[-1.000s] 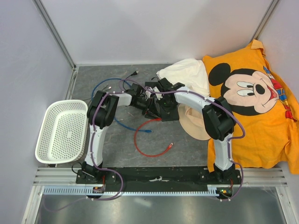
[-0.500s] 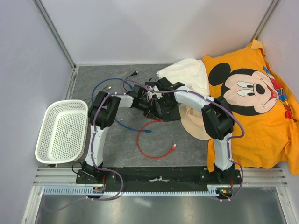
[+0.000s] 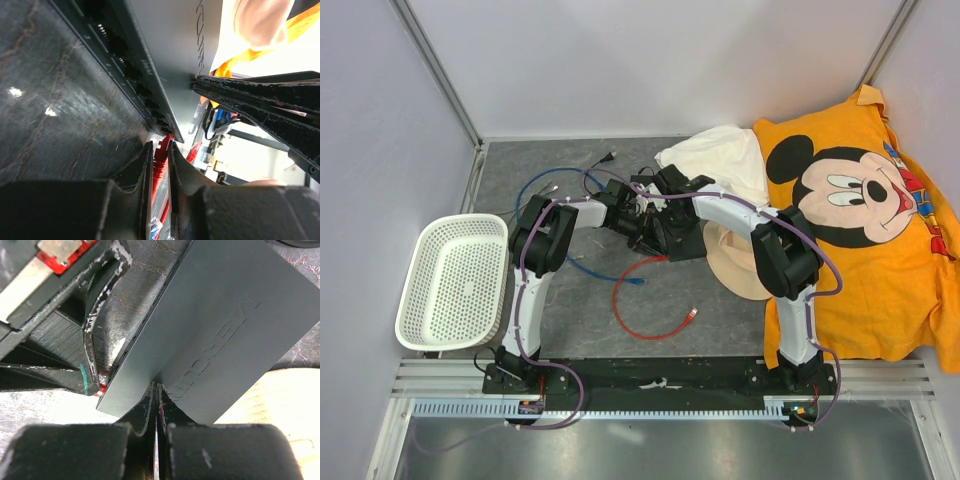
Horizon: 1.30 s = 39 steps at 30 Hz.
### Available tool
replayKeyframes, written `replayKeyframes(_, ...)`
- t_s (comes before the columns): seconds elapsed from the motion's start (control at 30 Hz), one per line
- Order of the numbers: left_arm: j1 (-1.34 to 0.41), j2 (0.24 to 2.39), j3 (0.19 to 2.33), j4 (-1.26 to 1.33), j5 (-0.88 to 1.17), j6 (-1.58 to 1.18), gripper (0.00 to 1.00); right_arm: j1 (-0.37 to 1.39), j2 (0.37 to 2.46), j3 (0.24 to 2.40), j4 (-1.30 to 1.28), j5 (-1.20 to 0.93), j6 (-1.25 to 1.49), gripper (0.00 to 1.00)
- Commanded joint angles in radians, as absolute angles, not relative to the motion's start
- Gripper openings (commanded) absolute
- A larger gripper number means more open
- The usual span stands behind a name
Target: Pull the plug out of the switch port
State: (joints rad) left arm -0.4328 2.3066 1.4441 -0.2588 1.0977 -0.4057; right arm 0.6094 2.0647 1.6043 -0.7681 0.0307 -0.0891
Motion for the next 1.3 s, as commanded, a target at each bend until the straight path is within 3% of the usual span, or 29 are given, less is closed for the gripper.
replayKeyframes(0.0, -0.434, 2.293, 1.456, -0.412, 0.982, -0.259, 0.02, 0.601, 2.137, 1.555, -0.741, 0.003, -0.067, 0.0)
replayKeyframes(0.33, -0.31, 2.301, 1.486, -0.722, 0.945, -0.002, 0.01, 0.578, 2.18, 1.611, -0.742, 0.003, -0.066, 0.0)
replayKeyframes(0.6, -0.227, 2.224, 1.525, -0.773, 0.852, 0.11, 0.02, 0.565, 2.223, 1.722, -0.749, 0.02, -0.106, 0.0)
replayKeyframes(1.0, -0.105, 2.246, 2.03, -1.001, 0.64, 0.259, 0.02, 0.581, 2.192, 1.761, -0.732, 0.067, -0.135, 0.0)
replayKeyframes(1.27, -0.074, 2.263, 2.195, -1.009, 0.416, 0.29, 0.03, 0.614, 2.164, 1.758, -0.724, 0.095, -0.143, 0.0)
